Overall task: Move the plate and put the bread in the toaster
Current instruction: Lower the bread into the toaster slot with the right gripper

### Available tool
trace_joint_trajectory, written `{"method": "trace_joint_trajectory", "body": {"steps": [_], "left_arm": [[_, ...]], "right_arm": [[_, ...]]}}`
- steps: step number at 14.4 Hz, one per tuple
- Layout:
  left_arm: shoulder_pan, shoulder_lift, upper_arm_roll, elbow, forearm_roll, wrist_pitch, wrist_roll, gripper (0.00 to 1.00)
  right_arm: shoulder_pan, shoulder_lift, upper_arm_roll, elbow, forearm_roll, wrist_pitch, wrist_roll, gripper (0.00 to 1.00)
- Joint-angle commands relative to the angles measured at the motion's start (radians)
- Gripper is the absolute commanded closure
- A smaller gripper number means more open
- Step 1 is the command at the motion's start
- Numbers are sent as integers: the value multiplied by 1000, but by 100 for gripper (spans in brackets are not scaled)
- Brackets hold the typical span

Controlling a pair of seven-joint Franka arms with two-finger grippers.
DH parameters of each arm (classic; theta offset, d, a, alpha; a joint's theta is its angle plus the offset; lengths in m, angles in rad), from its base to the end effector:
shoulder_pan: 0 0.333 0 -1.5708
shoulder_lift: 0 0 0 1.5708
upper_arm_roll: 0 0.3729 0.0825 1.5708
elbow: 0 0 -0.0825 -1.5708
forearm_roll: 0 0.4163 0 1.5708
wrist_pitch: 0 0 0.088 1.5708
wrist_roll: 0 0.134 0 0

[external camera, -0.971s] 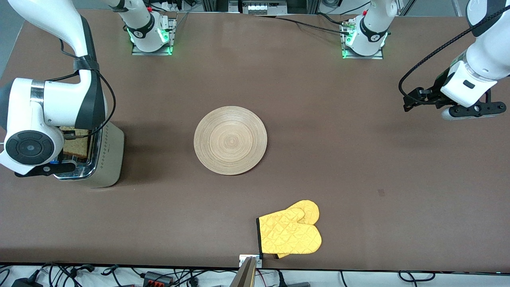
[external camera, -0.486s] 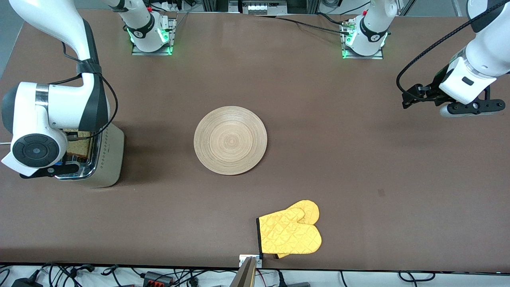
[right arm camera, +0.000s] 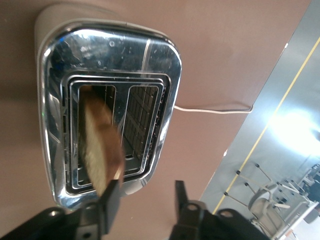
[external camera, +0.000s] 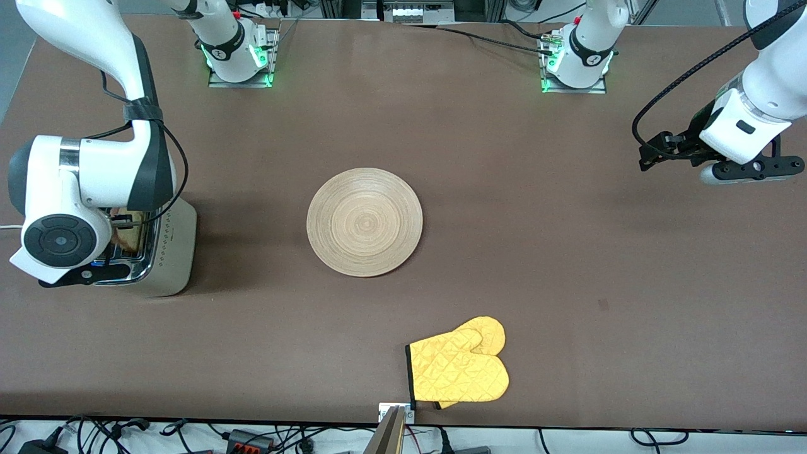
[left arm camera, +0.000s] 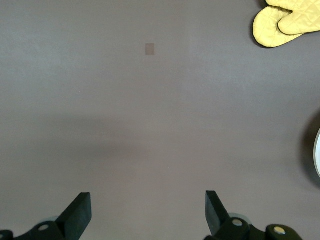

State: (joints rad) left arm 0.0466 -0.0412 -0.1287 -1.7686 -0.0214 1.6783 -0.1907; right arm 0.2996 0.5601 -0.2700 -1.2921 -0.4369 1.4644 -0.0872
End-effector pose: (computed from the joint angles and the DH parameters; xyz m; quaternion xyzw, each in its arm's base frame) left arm 0.5703 -0.0509 0.5872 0.9981 0.0558 -0.0256 0.0045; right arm 0.7251 0.0051 0.4437 0.9385 0.0779 -0.1835 0.2820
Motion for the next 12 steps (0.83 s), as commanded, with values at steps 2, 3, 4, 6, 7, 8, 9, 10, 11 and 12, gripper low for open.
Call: {"method": "trace_joint_trajectory", "body": {"steps": [2,3,4,6,7,8,9,10,11,12], "left_arm": [[2,6,0,14,-9,-12,2,0],[2,7,0,14,-9,-8,2,0],[4,7,0,14,-9,-11,2,0],[4,7,1,14,-11,-12,2,0],[4,7,0,14,-11,-11,2,0],[4,7,0,14,-11,-14,2,0],[4,7,0,14,-11,-14,2,0],[6,7,1,14,-11,-14,2,0],[6,7,1,14,-11,-14,2,0],[6,7,1,14,-11,-14,2,0]], "right_arm": [[13,-34,6,86,27,-7,-6,0],[12,-35,5,121,71,-9,-8,0],[7,-35,-1,143,133,-9,-9,0],[-5,-54,-9,158,238,-7,-9,0],[-19,-74,-12,159,304,0,-8,0],[-49,-75,-12,159,364,1,-5,0],[-71,-78,-14,159,435,-1,-3,0],[-100,-86,-12,159,516,-4,15,0],[-124,-97,-5,157,565,4,33,0],[-132,-95,-5,159,576,5,43,0]]}}
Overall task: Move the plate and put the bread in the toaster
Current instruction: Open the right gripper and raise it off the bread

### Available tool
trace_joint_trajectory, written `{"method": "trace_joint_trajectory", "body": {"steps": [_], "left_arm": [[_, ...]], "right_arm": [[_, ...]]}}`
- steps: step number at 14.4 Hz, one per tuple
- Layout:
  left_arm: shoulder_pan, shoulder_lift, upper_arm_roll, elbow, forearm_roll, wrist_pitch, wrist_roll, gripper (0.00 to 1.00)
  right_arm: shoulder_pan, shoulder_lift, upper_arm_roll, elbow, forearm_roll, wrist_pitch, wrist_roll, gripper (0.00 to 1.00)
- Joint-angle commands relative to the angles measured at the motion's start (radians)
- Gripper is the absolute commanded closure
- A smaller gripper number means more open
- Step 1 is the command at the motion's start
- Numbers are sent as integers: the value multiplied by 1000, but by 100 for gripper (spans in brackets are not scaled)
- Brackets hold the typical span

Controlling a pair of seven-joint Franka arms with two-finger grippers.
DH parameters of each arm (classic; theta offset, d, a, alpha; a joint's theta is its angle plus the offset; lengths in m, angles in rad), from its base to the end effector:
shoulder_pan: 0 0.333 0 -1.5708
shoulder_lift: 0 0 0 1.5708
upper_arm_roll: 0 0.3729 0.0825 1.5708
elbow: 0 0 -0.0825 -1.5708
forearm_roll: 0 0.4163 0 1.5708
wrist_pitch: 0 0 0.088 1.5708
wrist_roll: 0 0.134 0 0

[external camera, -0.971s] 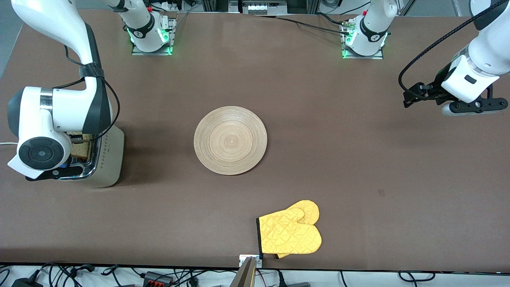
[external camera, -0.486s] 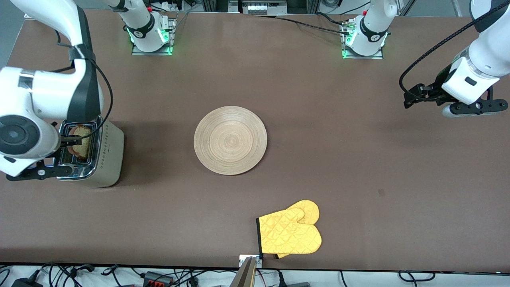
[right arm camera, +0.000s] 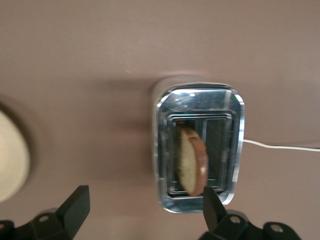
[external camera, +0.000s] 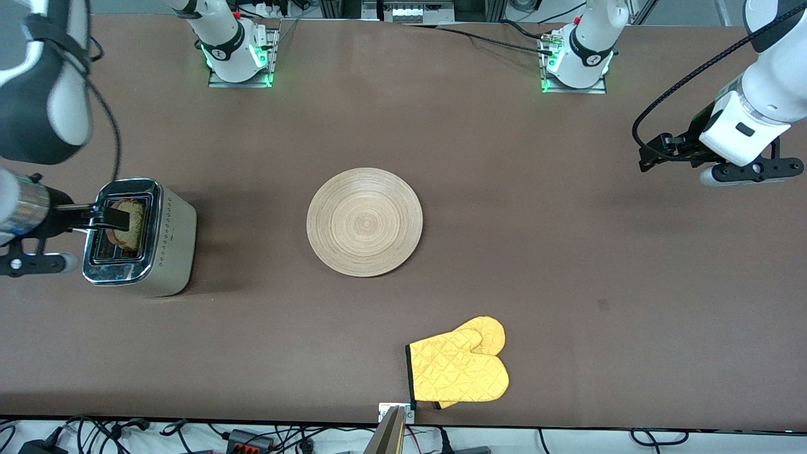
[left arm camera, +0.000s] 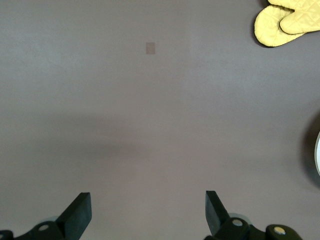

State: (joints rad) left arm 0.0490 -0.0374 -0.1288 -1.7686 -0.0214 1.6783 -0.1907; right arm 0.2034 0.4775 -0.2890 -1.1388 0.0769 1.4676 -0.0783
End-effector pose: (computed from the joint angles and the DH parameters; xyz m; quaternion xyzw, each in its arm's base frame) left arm 0.5714 -0.0495 0.5850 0.9980 0.0569 -0.0275 0.0045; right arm 0.7288 0.0003 0.5537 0.9974 0.0089 -0.0673 0.0227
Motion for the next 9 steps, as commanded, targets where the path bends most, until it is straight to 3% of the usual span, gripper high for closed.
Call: {"method": "trace_joint_trajectory", "body": {"steps": [1,9], "left_arm": [[3,4,2,14,-11,-14,2,0],[6,5,6,14,-12,-14,4,0]], "right_arm": [[-30,-14,14,5,60,5,34,0],[-54,-52,31,-7,35,89,32,0]]}}
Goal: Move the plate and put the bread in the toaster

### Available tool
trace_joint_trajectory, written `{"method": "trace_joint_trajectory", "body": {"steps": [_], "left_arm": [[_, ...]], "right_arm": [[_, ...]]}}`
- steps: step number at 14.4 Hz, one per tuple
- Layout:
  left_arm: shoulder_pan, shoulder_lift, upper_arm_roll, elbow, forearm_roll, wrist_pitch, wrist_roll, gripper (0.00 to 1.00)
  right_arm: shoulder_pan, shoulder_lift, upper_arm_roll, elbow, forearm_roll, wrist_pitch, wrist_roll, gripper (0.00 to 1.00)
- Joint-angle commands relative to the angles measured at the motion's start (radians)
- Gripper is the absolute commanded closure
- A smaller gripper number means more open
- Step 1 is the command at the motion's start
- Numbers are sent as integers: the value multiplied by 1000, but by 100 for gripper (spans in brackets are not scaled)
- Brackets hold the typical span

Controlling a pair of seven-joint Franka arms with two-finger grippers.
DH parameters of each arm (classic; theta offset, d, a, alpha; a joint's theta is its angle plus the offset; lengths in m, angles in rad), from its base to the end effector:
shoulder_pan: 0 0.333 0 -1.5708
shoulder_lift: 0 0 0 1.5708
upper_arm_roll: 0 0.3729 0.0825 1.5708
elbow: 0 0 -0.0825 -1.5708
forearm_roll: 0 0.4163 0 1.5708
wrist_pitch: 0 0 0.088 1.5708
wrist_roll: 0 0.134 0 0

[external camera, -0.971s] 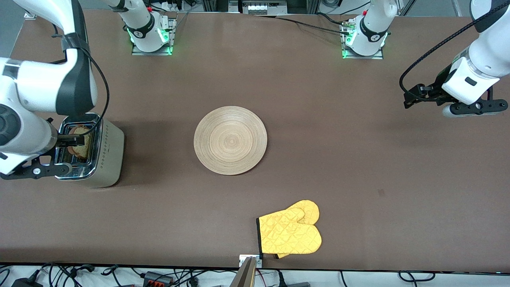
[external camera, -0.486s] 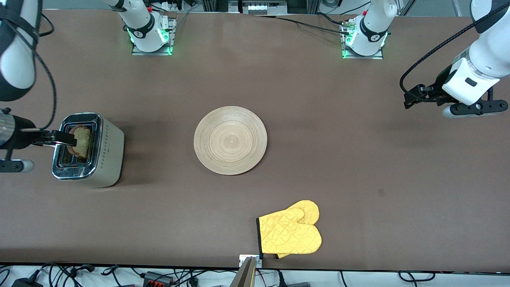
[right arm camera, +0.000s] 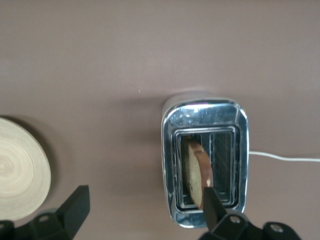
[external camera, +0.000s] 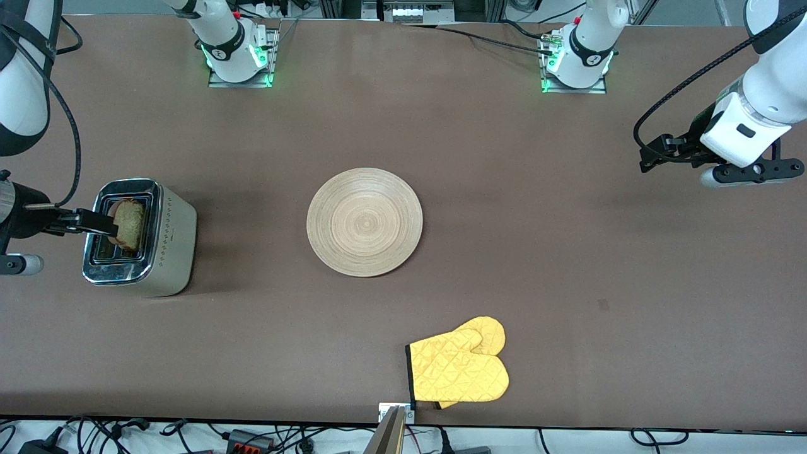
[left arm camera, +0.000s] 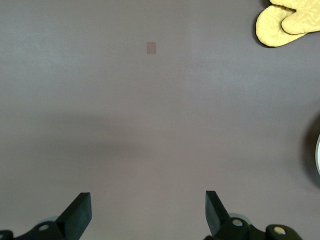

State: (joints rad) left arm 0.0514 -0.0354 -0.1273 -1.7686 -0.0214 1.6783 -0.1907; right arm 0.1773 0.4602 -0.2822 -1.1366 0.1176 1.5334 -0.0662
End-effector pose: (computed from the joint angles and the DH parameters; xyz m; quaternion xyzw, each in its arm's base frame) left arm 0.5721 -0.0472 0.5839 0.9978 0.0589 -0.0284 0.0046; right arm 0.7348 -0.0105 0.5716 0.9997 -0.0060 -0.0239 0.0015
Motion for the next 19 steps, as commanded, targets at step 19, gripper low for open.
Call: {"method": "trace_joint_trajectory", "body": {"steps": [19], "left_arm": [[4,5,8,12,-12,-12,4,0]], "right_arm": [[-210,-433,238,-562,-119,206,22,0]]}}
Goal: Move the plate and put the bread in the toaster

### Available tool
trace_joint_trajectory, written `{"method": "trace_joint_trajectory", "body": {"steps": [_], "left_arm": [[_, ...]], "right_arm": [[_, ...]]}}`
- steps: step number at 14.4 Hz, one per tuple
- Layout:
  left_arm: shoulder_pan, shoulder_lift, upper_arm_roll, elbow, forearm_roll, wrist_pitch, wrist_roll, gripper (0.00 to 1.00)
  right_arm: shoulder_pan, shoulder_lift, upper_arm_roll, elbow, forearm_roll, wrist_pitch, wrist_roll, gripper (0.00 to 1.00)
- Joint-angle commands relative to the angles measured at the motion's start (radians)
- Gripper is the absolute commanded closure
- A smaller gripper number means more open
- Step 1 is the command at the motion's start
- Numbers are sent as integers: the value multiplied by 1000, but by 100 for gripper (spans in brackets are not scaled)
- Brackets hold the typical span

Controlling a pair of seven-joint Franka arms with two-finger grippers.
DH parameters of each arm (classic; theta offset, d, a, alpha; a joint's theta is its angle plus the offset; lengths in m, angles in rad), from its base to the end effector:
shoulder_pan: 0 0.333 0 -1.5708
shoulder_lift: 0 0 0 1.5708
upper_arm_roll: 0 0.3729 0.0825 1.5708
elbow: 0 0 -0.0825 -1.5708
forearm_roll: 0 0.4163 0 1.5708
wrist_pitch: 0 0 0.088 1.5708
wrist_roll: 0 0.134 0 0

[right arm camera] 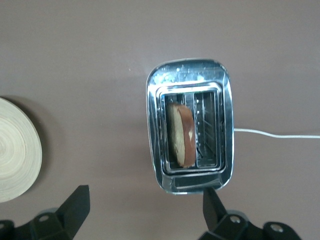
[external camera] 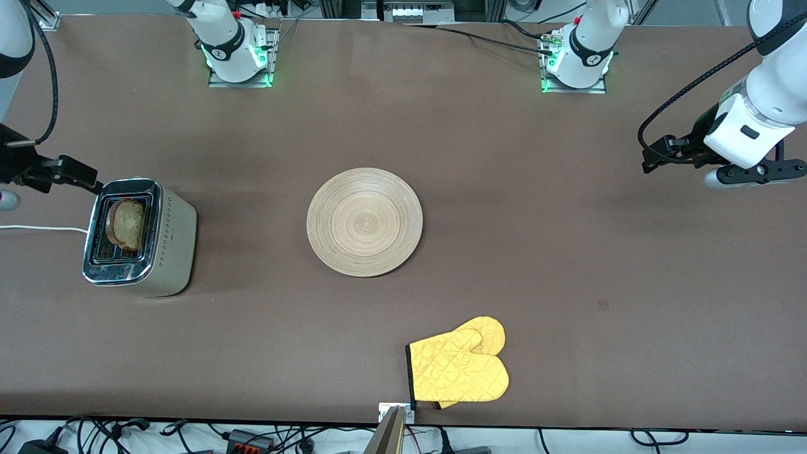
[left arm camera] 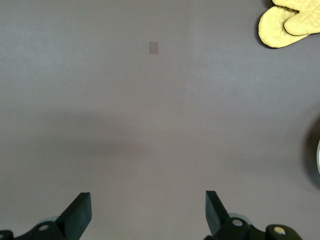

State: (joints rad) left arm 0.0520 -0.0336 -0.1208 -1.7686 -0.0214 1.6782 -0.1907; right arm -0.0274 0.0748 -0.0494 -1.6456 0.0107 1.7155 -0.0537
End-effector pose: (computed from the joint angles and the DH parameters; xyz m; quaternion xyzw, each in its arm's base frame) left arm 0.5728 -0.0431 0.5829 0.9976 0.0624 -0.0294 0.0048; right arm 0.6197 -0.0454 0.5838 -0.9999 0.0123 0.0022 0.0036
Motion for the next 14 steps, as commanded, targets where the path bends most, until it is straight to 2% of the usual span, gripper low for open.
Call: {"method": "trace_joint_trajectory", "body": {"steps": [1,7,14], "left_arm": [[3,1,1,12,-12,-12,4,0],[5,4,3,12,-12,-11,4,0],[3,4,3,12,-12,-12,4,0]], "right_arm": [[-5,-59,5,-54,-12,23,8,0],[-5,-81,3,-60,-8,-31,5,0],[-3,-75,6,-52,-11,-17,5,0]]}}
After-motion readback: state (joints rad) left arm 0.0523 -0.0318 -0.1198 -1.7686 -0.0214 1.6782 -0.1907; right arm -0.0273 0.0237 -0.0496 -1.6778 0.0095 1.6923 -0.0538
